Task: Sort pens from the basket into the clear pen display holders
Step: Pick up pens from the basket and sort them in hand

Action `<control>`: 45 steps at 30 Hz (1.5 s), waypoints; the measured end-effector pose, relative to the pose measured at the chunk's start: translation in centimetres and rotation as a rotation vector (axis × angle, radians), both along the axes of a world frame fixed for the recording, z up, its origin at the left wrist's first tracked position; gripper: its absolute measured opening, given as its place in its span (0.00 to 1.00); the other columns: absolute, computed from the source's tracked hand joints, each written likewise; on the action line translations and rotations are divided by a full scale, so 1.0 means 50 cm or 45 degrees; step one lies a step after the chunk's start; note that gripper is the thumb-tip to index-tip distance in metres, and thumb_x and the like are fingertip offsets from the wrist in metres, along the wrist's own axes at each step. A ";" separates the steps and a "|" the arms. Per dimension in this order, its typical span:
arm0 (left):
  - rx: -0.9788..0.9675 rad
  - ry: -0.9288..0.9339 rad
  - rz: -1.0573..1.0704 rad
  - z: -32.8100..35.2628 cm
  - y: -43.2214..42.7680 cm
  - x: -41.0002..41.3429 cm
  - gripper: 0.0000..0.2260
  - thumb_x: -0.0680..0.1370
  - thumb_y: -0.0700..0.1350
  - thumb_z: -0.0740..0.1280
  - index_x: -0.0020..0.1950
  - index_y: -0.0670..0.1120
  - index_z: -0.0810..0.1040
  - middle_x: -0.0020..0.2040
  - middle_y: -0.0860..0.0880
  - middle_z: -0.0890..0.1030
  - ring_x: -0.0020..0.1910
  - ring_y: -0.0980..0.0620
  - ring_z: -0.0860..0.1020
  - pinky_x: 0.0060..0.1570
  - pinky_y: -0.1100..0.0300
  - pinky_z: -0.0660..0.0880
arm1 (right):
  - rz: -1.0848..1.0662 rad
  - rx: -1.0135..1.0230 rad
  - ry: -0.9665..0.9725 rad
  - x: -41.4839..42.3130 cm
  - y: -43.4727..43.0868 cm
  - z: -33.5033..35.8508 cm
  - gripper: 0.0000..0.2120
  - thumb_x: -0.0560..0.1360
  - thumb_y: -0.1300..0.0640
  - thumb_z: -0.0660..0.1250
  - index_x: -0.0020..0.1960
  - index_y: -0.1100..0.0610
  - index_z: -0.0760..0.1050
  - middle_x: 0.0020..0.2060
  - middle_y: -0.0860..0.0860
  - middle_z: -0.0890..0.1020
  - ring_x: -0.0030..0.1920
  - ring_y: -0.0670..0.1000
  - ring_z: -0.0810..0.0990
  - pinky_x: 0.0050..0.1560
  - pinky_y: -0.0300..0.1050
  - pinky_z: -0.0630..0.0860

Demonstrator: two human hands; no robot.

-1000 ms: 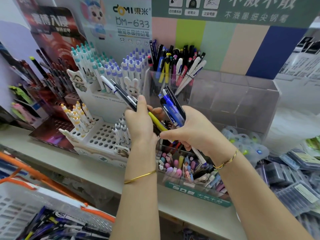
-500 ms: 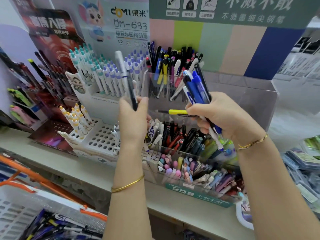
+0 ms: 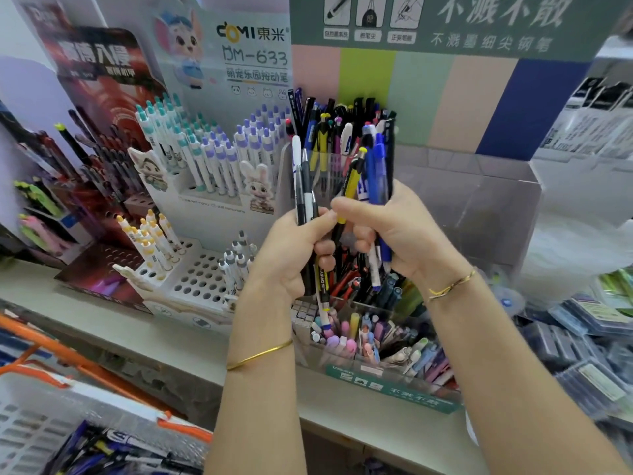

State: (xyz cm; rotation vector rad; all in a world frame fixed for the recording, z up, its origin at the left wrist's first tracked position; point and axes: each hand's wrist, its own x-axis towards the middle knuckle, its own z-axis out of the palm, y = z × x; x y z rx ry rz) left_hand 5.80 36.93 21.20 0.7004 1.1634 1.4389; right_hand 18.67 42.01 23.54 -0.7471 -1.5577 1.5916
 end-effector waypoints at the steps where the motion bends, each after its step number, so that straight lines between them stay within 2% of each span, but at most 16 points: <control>1: 0.000 -0.033 -0.003 -0.001 0.000 0.001 0.05 0.81 0.38 0.62 0.46 0.44 0.71 0.31 0.51 0.74 0.21 0.60 0.65 0.19 0.67 0.64 | -0.043 0.038 -0.006 -0.005 -0.003 -0.005 0.09 0.72 0.63 0.72 0.42 0.58 0.71 0.27 0.50 0.72 0.25 0.47 0.67 0.25 0.41 0.69; 4: 0.004 -0.136 -0.015 -0.002 -0.003 0.000 0.03 0.81 0.38 0.62 0.47 0.43 0.71 0.34 0.49 0.72 0.21 0.60 0.66 0.19 0.68 0.65 | -0.178 0.060 0.003 -0.014 -0.002 -0.009 0.08 0.73 0.65 0.71 0.42 0.59 0.71 0.26 0.51 0.72 0.23 0.47 0.68 0.24 0.40 0.69; 7: -0.003 -0.263 -0.032 -0.003 -0.009 -0.003 0.04 0.81 0.40 0.62 0.46 0.43 0.70 0.42 0.44 0.81 0.22 0.59 0.67 0.21 0.67 0.67 | -0.296 0.084 0.001 -0.014 0.005 -0.007 0.07 0.74 0.63 0.70 0.45 0.61 0.71 0.26 0.52 0.70 0.22 0.47 0.68 0.24 0.41 0.70; 9: -0.007 -0.282 0.006 -0.005 -0.009 -0.006 0.05 0.81 0.40 0.62 0.46 0.43 0.68 0.45 0.42 0.84 0.23 0.58 0.68 0.22 0.66 0.68 | -0.352 0.073 0.013 -0.008 0.009 -0.003 0.07 0.74 0.63 0.70 0.43 0.62 0.71 0.27 0.53 0.71 0.22 0.47 0.68 0.24 0.40 0.71; 13: 0.005 -0.324 0.068 -0.009 -0.009 -0.006 0.03 0.81 0.39 0.61 0.52 0.41 0.68 0.34 0.46 0.82 0.23 0.57 0.70 0.22 0.65 0.69 | -0.277 -0.032 -0.079 0.007 0.012 0.004 0.07 0.74 0.60 0.70 0.40 0.58 0.73 0.27 0.49 0.75 0.24 0.45 0.71 0.26 0.39 0.72; 15: 0.021 -0.345 0.068 -0.008 -0.008 -0.005 0.04 0.81 0.39 0.61 0.47 0.42 0.69 0.32 0.48 0.78 0.23 0.57 0.70 0.23 0.65 0.70 | -0.220 -0.130 -0.106 0.007 0.010 0.000 0.08 0.75 0.59 0.70 0.39 0.57 0.73 0.26 0.48 0.76 0.25 0.46 0.71 0.25 0.38 0.71; 19: 0.044 -0.362 0.020 -0.009 -0.008 -0.003 0.06 0.82 0.39 0.60 0.45 0.44 0.69 0.31 0.50 0.74 0.25 0.56 0.71 0.25 0.64 0.72 | -0.162 -0.372 -0.130 0.005 0.012 -0.009 0.08 0.76 0.58 0.67 0.40 0.57 0.71 0.30 0.52 0.75 0.26 0.48 0.72 0.25 0.39 0.72; 21: 0.060 -0.354 -0.002 -0.011 -0.011 -0.004 0.05 0.82 0.39 0.60 0.46 0.44 0.70 0.31 0.50 0.73 0.26 0.56 0.71 0.26 0.63 0.73 | -0.105 -0.537 -0.047 0.005 0.015 -0.013 0.09 0.78 0.59 0.64 0.39 0.57 0.69 0.28 0.51 0.73 0.24 0.47 0.71 0.24 0.39 0.72; 24: 0.076 -0.309 -0.041 -0.015 -0.013 -0.004 0.04 0.82 0.39 0.60 0.48 0.44 0.70 0.32 0.50 0.73 0.27 0.56 0.72 0.27 0.63 0.73 | -0.113 -0.628 0.030 0.003 0.014 -0.013 0.10 0.78 0.59 0.63 0.39 0.58 0.69 0.27 0.51 0.73 0.23 0.47 0.74 0.25 0.39 0.75; 26: 0.072 -0.222 -0.069 -0.017 -0.014 -0.005 0.02 0.82 0.40 0.60 0.49 0.44 0.69 0.31 0.51 0.72 0.26 0.57 0.70 0.25 0.64 0.71 | -0.125 -0.598 0.047 0.001 0.010 -0.009 0.08 0.78 0.60 0.64 0.41 0.60 0.71 0.28 0.52 0.77 0.24 0.48 0.78 0.26 0.41 0.78; 28: 0.067 -0.094 -0.094 -0.022 -0.013 -0.005 0.03 0.82 0.41 0.60 0.49 0.44 0.67 0.29 0.52 0.70 0.24 0.57 0.67 0.23 0.65 0.67 | -0.101 -0.534 0.050 -0.001 0.007 -0.003 0.06 0.78 0.63 0.64 0.42 0.61 0.72 0.29 0.53 0.79 0.24 0.47 0.77 0.27 0.41 0.78; 33: 0.044 0.201 -0.143 -0.034 -0.016 -0.003 0.06 0.82 0.43 0.61 0.46 0.45 0.68 0.29 0.53 0.67 0.24 0.57 0.63 0.22 0.65 0.63 | -0.146 -0.313 0.005 -0.014 0.007 0.003 0.06 0.76 0.63 0.68 0.42 0.61 0.71 0.28 0.51 0.75 0.22 0.45 0.71 0.24 0.38 0.72; 37: 0.045 0.346 -0.262 -0.038 -0.017 -0.003 0.06 0.82 0.46 0.61 0.51 0.44 0.71 0.28 0.54 0.65 0.25 0.56 0.63 0.23 0.63 0.64 | -0.319 -0.184 0.051 -0.034 0.003 0.005 0.06 0.73 0.62 0.71 0.45 0.60 0.74 0.28 0.51 0.73 0.22 0.46 0.70 0.23 0.39 0.71; 42: 0.010 0.355 -0.325 -0.038 -0.021 -0.003 0.06 0.82 0.48 0.62 0.47 0.46 0.70 0.29 0.53 0.65 0.25 0.57 0.63 0.24 0.63 0.63 | -0.359 -0.143 0.031 -0.039 0.003 0.004 0.06 0.72 0.67 0.71 0.44 0.59 0.75 0.29 0.53 0.74 0.22 0.46 0.70 0.23 0.39 0.71; 45: -0.001 0.147 -0.339 -0.034 -0.023 0.000 0.10 0.80 0.52 0.61 0.45 0.47 0.70 0.29 0.53 0.66 0.25 0.57 0.64 0.24 0.64 0.65 | -0.406 -0.151 0.087 -0.037 0.006 0.003 0.06 0.73 0.69 0.68 0.44 0.61 0.73 0.26 0.53 0.73 0.22 0.46 0.70 0.23 0.39 0.72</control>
